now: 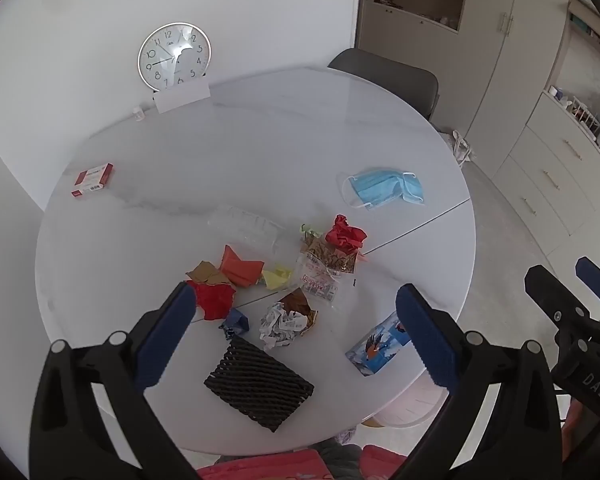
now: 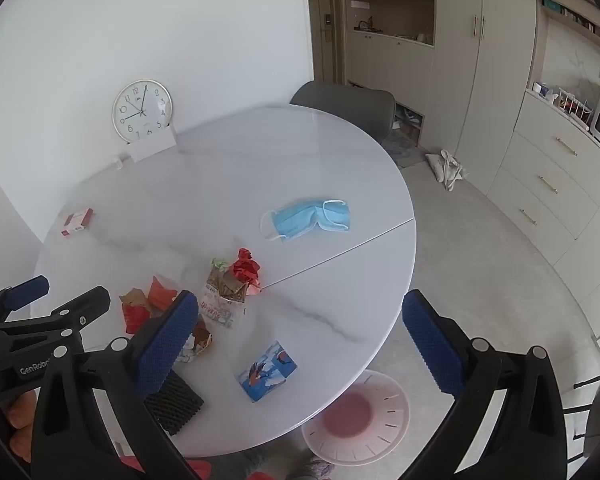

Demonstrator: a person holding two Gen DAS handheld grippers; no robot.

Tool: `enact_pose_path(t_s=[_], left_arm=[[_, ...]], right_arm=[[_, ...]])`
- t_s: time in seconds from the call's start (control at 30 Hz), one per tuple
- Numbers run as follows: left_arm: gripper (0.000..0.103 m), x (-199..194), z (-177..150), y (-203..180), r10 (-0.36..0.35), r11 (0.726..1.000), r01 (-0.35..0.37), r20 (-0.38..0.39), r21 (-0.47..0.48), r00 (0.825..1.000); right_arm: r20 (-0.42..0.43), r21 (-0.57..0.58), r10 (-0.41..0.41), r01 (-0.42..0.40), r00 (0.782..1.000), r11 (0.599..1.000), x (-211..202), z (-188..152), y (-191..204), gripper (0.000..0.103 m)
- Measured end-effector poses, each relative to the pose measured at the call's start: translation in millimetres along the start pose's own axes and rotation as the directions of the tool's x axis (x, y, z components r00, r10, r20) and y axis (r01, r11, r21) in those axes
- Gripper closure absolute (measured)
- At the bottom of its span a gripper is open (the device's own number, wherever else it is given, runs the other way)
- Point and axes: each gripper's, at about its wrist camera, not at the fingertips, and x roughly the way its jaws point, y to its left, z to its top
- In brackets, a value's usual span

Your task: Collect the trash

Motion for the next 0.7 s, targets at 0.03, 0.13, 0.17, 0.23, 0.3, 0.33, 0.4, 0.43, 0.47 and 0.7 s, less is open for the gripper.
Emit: enact_pose_path(t_s=[0.03, 0.13, 0.17, 0.23, 0.3, 0.33, 0.4, 0.43, 0.47, 0.7], left_arm=[[0.007, 0.2, 0.1, 0.6, -0.017, 1.0, 0.017, -0.005, -0.008, 1.0], [0.007, 0.3, -0.1, 0.9, -0.022, 1.0, 0.021, -0.01, -0.011, 1.0], [0.007, 0.3, 0.0, 1.1, -0.023, 1.0, 0.023, -0.01, -0.012, 1.0], [0.007, 0.4, -0.1, 1.2, -0.022, 1.0, 0.022, -0.012, -0.012, 1.0], [0.007, 0.3, -0.5, 1.7, -0.022, 1.0, 0.022, -0.014, -0.012, 1.0], [0.007, 0.8, 0.1, 1.2, -0.021, 1.0, 0.02, -0.015, -0.011, 1.0], [0.007, 2.4, -0.4, 0.6, -0.02, 1.0, 0.02, -0.018, -0.012, 1.0], [0.007, 2.2, -0.1, 1.4, -0.021, 1.0, 0.02, -0.019, -0.011, 1.0], [0.007, 1.9, -0.1, 1.8, -0.02, 1.0, 0.02, -0.018, -0.012, 1.0], [0.007, 7.4, -2.0, -0.1, -0.014, 1.0, 0.014, -0.022, -0.014, 1.0]], right_arm=[[0.0, 0.0, 0.0, 0.0, 1.0, 1.0, 0.4, 0.0, 0.5, 0.002], [0.0, 0.002, 0.002, -0.002, 1.0, 1.0, 1.6, -2.8, -2.9, 0.002], [-0.001, 0.002, 0.003, -0.003, 1.0, 1.0, 2.1, -3.1, -3.2, 0.002], [-0.003, -0.001, -0.002, 0.002, 1.0, 1.0, 0.9, -0.5, -0.3, 0.002], [-0.004, -0.001, -0.003, 0.003, 1.0, 1.0, 2.8, -0.9, 0.4, 0.002], [-0.005, -0.001, -0.003, 0.003, 1.0, 1.0, 3.2, -1.1, 0.7, 0.002], [-0.006, 0.0, -0.001, 0.001, 1.0, 1.0, 2.1, -1.3, 0.2, 0.002], [-0.009, -0.001, -0.004, 0.004, 1.0, 1.0, 6.1, -1.8, 0.5, 0.002], [-0.009, -0.001, -0.004, 0.004, 1.0, 1.0, 6.2, -2.1, 0.1, 0.002], [-0.01, -0.003, -0.003, 0.003, 1.0, 1.0, 6.5, -1.2, 0.5, 0.002]])
